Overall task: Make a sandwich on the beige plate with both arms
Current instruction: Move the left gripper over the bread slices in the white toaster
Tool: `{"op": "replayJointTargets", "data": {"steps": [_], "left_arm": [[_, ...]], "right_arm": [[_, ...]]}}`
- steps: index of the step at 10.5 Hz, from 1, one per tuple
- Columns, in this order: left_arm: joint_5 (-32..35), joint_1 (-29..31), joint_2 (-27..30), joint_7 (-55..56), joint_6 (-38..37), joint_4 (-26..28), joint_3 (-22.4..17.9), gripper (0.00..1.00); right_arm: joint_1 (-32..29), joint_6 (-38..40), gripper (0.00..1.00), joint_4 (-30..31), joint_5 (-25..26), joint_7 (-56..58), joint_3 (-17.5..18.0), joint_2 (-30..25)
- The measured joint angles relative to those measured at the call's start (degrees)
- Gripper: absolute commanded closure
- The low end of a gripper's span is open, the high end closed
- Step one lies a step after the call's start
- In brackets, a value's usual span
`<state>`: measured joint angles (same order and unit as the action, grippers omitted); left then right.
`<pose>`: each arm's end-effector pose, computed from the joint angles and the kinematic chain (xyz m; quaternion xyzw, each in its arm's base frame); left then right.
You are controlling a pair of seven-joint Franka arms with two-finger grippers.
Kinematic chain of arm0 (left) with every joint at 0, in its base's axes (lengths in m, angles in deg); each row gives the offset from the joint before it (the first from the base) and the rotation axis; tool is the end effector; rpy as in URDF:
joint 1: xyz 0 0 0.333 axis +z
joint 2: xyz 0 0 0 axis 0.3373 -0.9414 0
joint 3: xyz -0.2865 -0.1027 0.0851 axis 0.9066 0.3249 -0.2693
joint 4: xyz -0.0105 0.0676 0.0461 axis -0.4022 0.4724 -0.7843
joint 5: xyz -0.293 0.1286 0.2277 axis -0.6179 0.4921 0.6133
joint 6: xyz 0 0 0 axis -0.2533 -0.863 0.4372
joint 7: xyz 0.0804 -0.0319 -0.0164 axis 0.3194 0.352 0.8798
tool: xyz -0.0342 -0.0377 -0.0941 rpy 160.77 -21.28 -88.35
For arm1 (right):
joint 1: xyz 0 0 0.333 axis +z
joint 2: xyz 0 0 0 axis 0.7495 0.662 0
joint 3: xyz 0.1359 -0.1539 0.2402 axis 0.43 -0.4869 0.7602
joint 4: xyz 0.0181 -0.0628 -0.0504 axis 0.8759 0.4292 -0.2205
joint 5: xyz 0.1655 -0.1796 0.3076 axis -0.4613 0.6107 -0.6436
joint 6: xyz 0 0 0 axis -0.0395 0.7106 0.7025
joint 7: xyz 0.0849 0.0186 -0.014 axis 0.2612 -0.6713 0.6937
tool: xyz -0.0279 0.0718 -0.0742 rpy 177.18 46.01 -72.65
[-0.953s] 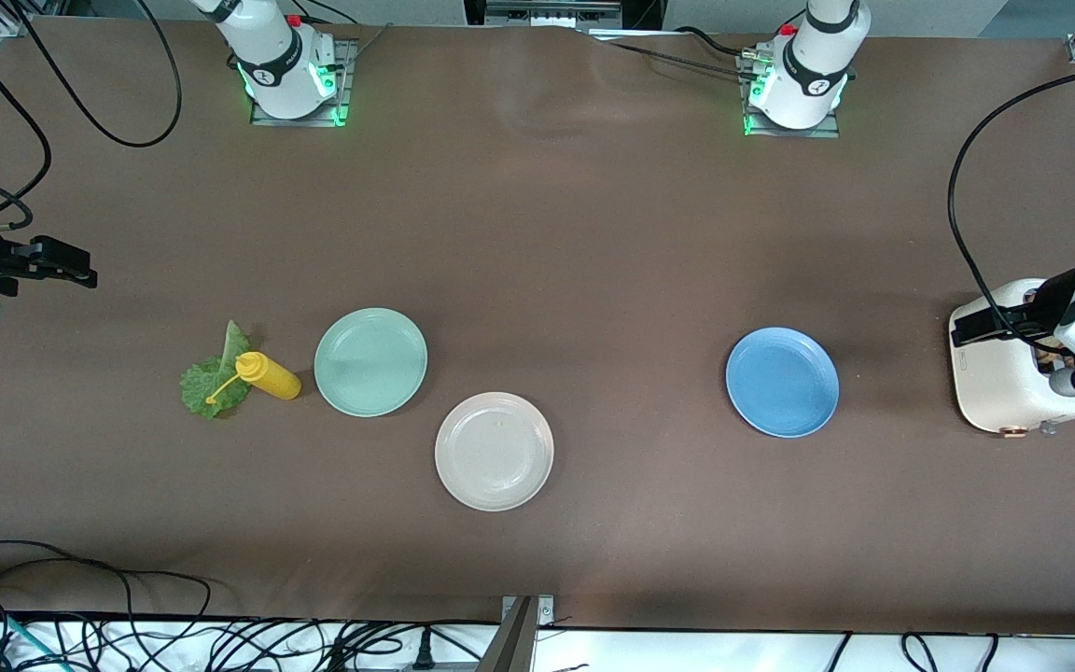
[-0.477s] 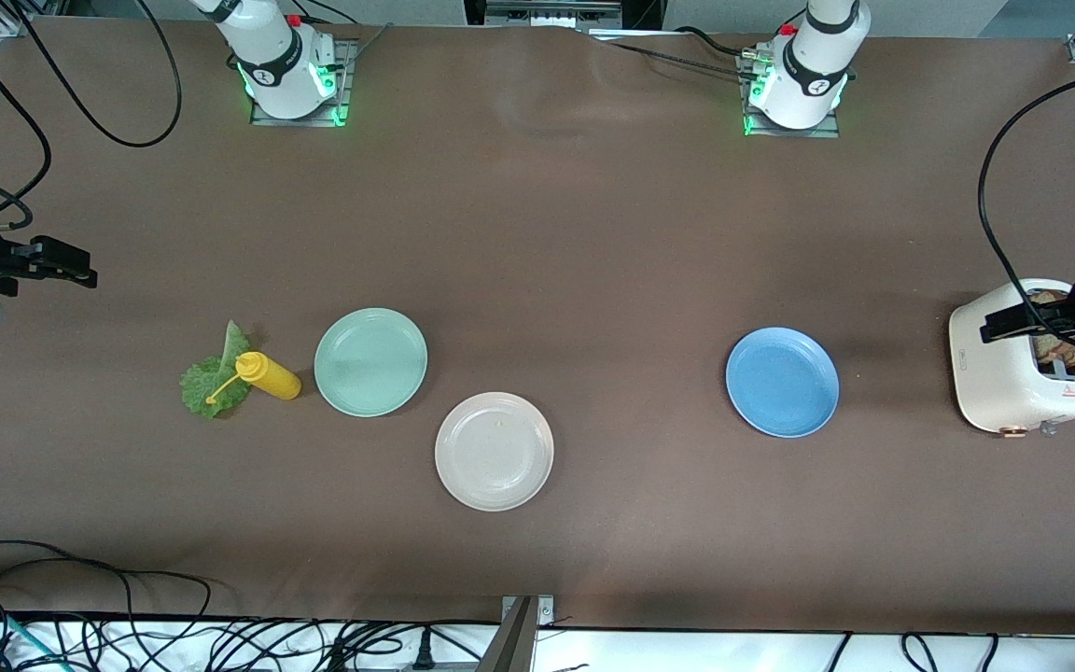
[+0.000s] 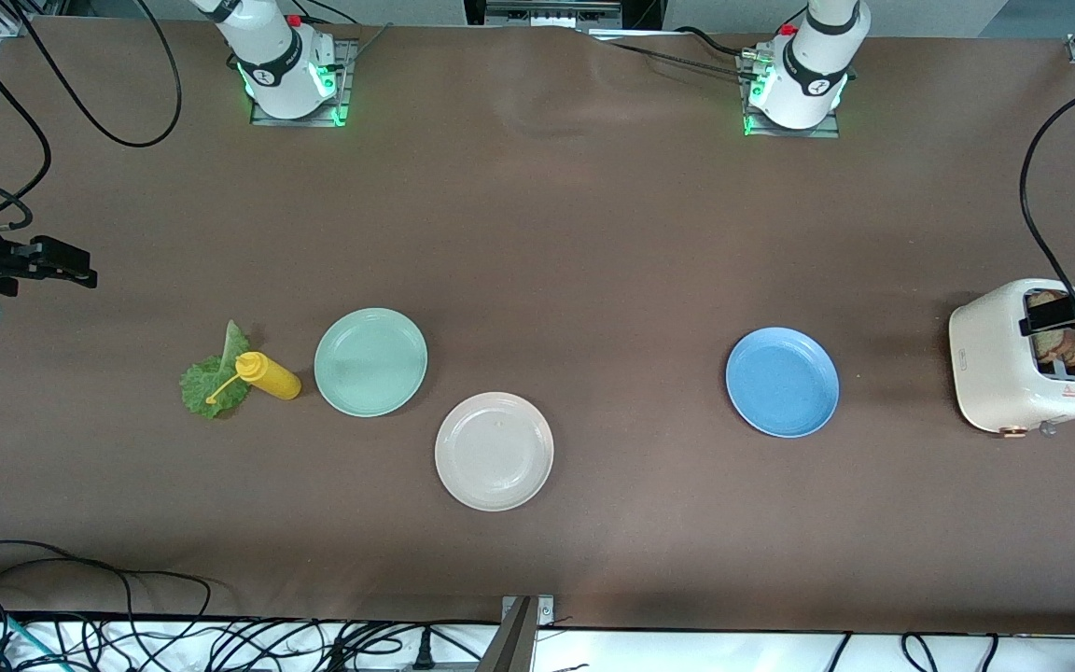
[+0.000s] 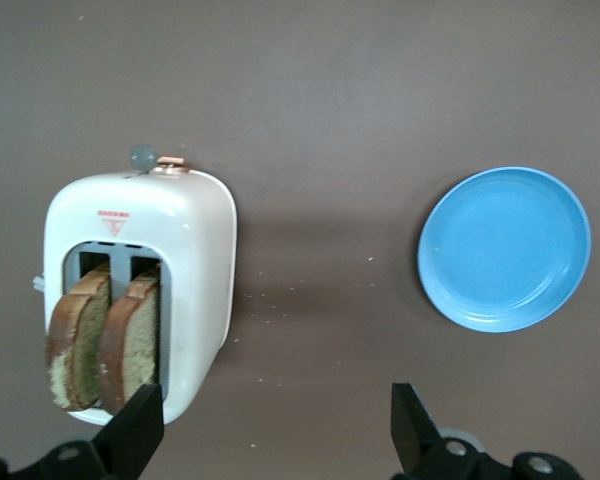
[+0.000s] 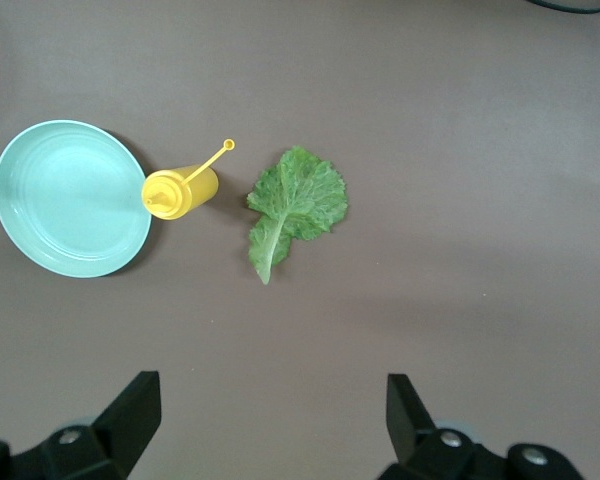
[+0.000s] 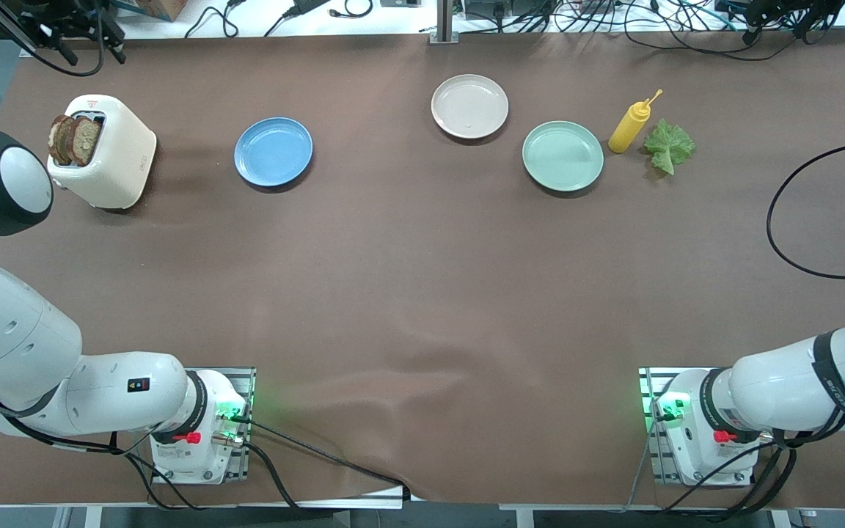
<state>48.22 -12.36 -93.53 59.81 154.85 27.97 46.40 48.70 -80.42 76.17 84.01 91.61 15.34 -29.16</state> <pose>0.6289 0.1591 0.4857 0.9981 0.0203 -0.0589 0.0028 0.6120 -0.0434 0.5452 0.9970 0.0646 -0.0420 0.0075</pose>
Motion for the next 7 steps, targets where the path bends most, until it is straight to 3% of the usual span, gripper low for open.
{"op": "replayJointTargets", "data": {"steps": [5,7], "left_arm": [[0.4,5.3,-6.2,-4.8,0.1,0.1,-0.1,0.04],[3.4,6.2,-8.9,-5.8,0.2,0.2,-0.1,0.04]], "right_arm": [[0.0,0.0,0.0,0.0,0.0,0.0,0.0,0.0],[0.0,0.0,0.0,0.0,0.0,0.0,0.0,0.0]]}}
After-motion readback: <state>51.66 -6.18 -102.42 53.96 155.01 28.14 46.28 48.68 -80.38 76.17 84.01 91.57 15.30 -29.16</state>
